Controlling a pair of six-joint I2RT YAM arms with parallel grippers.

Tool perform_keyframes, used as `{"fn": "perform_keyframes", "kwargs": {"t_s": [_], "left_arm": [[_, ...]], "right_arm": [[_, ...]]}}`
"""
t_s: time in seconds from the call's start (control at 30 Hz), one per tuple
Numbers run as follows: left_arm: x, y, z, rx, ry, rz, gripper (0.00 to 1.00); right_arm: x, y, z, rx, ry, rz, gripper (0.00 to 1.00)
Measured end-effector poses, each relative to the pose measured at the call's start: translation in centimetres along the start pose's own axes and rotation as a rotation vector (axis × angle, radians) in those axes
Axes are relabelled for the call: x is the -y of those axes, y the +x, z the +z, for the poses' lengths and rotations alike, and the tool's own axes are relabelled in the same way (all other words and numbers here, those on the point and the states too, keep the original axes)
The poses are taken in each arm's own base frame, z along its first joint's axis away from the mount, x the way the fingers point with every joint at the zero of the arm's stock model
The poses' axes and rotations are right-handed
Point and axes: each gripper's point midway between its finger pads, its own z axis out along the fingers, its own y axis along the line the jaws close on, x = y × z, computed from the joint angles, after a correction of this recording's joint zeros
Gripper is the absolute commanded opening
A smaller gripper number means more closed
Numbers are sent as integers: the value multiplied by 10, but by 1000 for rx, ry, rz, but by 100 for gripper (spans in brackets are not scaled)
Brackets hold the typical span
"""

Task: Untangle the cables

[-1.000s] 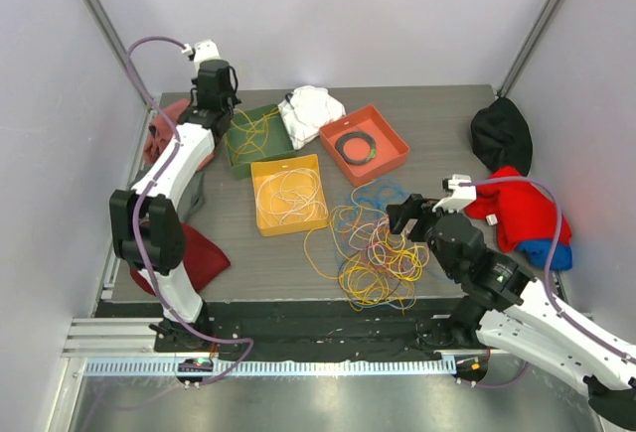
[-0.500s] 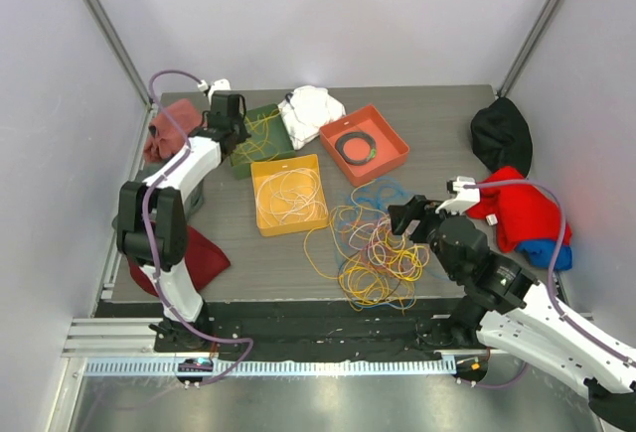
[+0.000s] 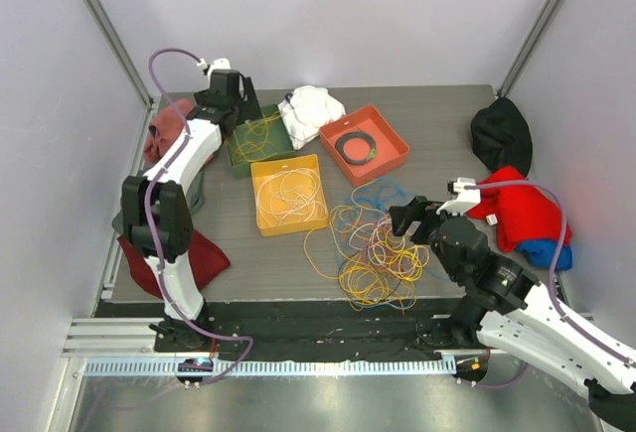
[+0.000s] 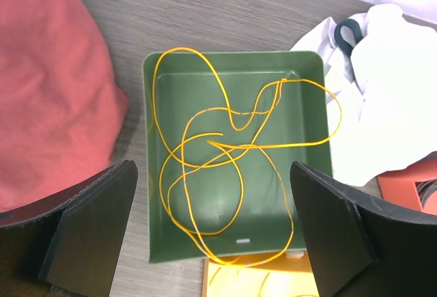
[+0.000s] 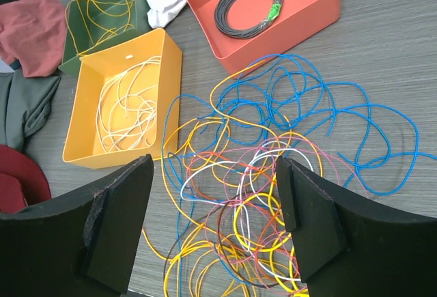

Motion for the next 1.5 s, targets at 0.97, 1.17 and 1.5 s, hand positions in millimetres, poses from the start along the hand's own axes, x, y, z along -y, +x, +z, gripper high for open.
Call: {"fn": "perform_keyframes", "kwargs": {"t_s": [0.97,1.17,1.5], "left_arm": [[150,288,-255,-371,609,224,78],[146,314,-257,-411,609,180,57],[160,328,-238,-386,618,137,47]], "right_arm": [[10,42,15,-95,43,1,79],[9,43,15,-99,41,5,78],[14,41,8,-98,42,11,78]]}}
